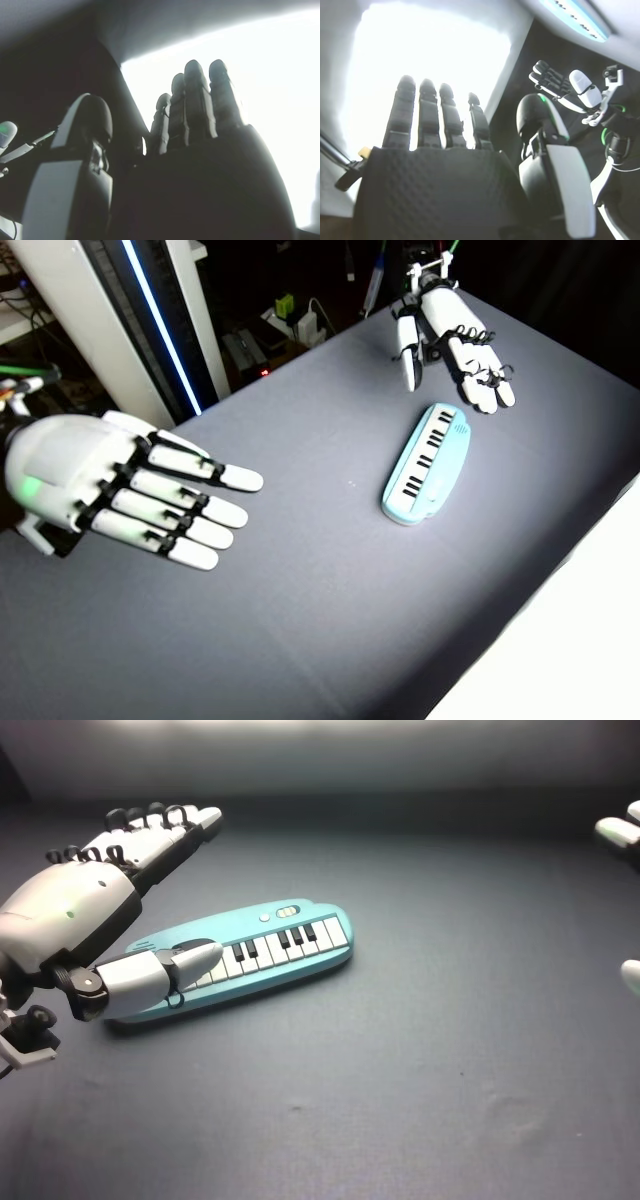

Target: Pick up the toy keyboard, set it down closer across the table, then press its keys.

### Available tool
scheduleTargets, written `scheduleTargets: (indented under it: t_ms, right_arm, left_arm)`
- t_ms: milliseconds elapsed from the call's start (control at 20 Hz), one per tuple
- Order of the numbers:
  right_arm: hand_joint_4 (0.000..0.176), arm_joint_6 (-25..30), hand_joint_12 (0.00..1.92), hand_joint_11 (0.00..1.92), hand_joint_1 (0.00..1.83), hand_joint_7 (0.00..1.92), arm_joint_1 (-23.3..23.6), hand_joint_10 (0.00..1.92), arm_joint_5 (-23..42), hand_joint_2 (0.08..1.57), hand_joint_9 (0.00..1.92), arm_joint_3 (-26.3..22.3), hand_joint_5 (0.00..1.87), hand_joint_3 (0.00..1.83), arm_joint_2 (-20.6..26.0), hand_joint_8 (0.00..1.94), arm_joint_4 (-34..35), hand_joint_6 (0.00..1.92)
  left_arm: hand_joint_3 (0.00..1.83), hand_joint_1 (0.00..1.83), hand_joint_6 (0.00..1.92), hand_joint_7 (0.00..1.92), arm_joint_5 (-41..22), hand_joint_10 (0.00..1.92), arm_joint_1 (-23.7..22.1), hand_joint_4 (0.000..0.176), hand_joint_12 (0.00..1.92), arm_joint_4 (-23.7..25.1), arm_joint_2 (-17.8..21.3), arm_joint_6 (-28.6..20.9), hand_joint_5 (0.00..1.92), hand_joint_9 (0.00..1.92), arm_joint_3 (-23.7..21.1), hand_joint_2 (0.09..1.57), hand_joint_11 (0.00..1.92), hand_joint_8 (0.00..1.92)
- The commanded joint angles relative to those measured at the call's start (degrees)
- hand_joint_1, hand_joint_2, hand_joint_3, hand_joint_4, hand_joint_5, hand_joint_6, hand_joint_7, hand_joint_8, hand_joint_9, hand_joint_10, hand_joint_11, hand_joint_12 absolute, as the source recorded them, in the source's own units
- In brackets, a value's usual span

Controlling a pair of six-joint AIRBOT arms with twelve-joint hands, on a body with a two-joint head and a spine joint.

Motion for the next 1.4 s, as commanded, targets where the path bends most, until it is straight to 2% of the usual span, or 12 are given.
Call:
scheduleTargets:
  t_ms: [0, 100, 200, 250, 300, 450, 550, 700, 850, 1050, 1150, 1350]
  right_arm:
    - [0.0, 0.5, 0.01, 0.01, 0.38, 0.03, 0.2, 0.01, 8.1, 1.37, 0.03, 0.1, 0.17, 0.01, 0.3, 0.0, -0.4, 0.01]
    - [0.0, 0.5, 0.01, 0.0, 0.37, 0.04, 0.2, 0.0, 8.1, 1.37, 0.03, 0.2, 0.18, 0.0, 0.3, 0.0, -0.4, 0.01]
    - [0.0, 0.6, 0.0, 0.01, 0.4, 0.03, 0.2, 0.0, 8.2, 1.38, 0.02, 0.3, 0.17, 0.0, 0.3, 0.0, -0.4, 0.0]
    - [0.0, 0.7, 0.01, 0.02, 0.39, 0.03, 0.2, 0.01, 8.2, 1.37, 0.03, 0.3, 0.16, 0.0, 0.3, 0.0, -0.4, 0.0]
    - [0.0, 0.7, 0.0, 0.0, 0.4, 0.02, 0.2, 0.0, 8.2, 1.37, 0.03, 0.3, 0.16, 0.0, 0.3, 0.0, -0.4, 0.0]
    - [0.0, 0.9, 0.0, 0.0, 0.41, 0.0, -0.3, 0.0, 8.2, 1.37, 0.0, 0.4, 0.16, 0.0, 0.2, 0.0, 0.0, 0.0]
    - [0.0, 1.1, 0.0, 0.0, 0.4, 0.0, -0.9, 0.0, 8.2, 1.37, 0.0, 0.5, 0.15, 0.0, 0.2, 0.0, 0.6, 0.0]
    - [0.0, 1.5, 0.0, 0.0, 0.41, 0.0, -1.6, 0.0, 8.2, 1.37, 0.0, 0.6, 0.16, 0.0, 0.1, 0.0, 1.3, 0.0]
    - [0.0, 2.3, 0.0, 0.0, 0.38, 0.0, -2.3, 0.0, 8.2, 1.36, 0.0, 0.8, 0.17, 0.0, -0.1, 0.0, 1.6, 0.01]
    - [0.0, 3.0, 0.0, 0.0, 0.35, 0.02, -2.8, 0.0, 8.2, 1.36, 0.01, 1.0, 0.19, 0.0, -0.1, 0.0, 1.7, 0.01]
    - [0.0, 3.1, 0.0, 0.0, 0.35, 0.04, -2.8, 0.01, 8.2, 1.36, 0.02, 1.0, 0.21, 0.0, -0.1, 0.01, 1.7, 0.01]
    - [0.0, 3.4, 0.0, 0.01, 0.38, 0.09, -2.9, 0.01, 8.2, 1.37, 0.04, 1.1, 0.23, 0.0, -0.2, 0.01, 1.7, 0.01]
  left_arm:
    - [0.01, 0.56, 0.02, 0.0, -7.8, 0.0, -0.4, 0.003, 0.0, 0.3, 0.4, -0.2, 0.1, 0.0, -0.2, 1.26, 0.0, 0.0]
    - [0.0, 0.61, 0.01, 0.0, -8.1, 0.0, -0.3, 0.005, 0.0, 0.3, 0.7, -0.2, 0.08, 0.0, -0.4, 1.25, 0.0, 0.0]
    - [0.0, 0.76, 0.0, 0.0, -7.3, 0.0, -0.3, 0.028, 0.0, 0.3, 0.6, -0.2, 0.05, 0.0, -0.1, 1.2, 0.0, 0.0]
    - [0.0, 0.8, 0.0, 0.0, -6.1, 0.0, -0.6, 0.023, 0.0, 0.3, 0.3, -0.2, 0.01, 0.0, 0.3, 1.15, 0.0, 0.0]
    - [0.0, 0.8, 0.0, 0.0, -3.9, 0.0, -1.0, 0.046, 0.0, 0.3, -0.2, -0.2, 0.0, 0.0, 1.1, 1.07, 0.0, 0.0]
    - [0.0, 0.77, 0.0, 0.0, 3.2, 0.0, -2.5, 0.078, 0.0, -0.6, -1.0, 3.4, 0.0, 0.0, 2.5, 0.93, 0.0, 0.0]
    - [0.0, 0.74, 0.0, 0.0, 8.6, 0.0, -3.9, 0.087, 0.0, -2.3, -1.3, 8.8, 0.0, 0.0, 2.8, 0.92, 0.0, 0.0]
    - [0.0, 0.75, 0.0, 0.0, 14.6, 0.0, -5.3, 0.098, 0.0, -3.6, -3.4, 9.2, 0.0, 0.0, 6.0, 0.91, 0.0, 0.0]
    - [0.0, 0.76, 0.0, 0.0, 21.1, 0.0, -7.6, 0.128, 0.0, -5.6, -6.1, 12.2, 0.0, 0.0, 9.1, 0.91, 0.0, 0.0]
    - [0.0, 0.75, 0.0, 0.0, 27.0, 0.0, -10.0, 0.123, 0.0, -8.1, -9.7, 14.8, 0.0, 0.0, 13.2, 0.92, 0.0, 0.0]
    - [0.0, 0.77, 0.0, 0.0, 29.2, 0.0, -10.6, 0.133, 0.0, -9.0, -10.5, 16.1, 0.0, 0.0, 14.3, 0.92, 0.0, 0.0]
    - [0.01, 0.79, 0.0, 0.0, 32.5, 0.0, -10.9, 0.093, 0.01, -9.3, -12.0, 16.7, 0.0, 0.0, 16.1, 0.95, 0.02, 0.0]
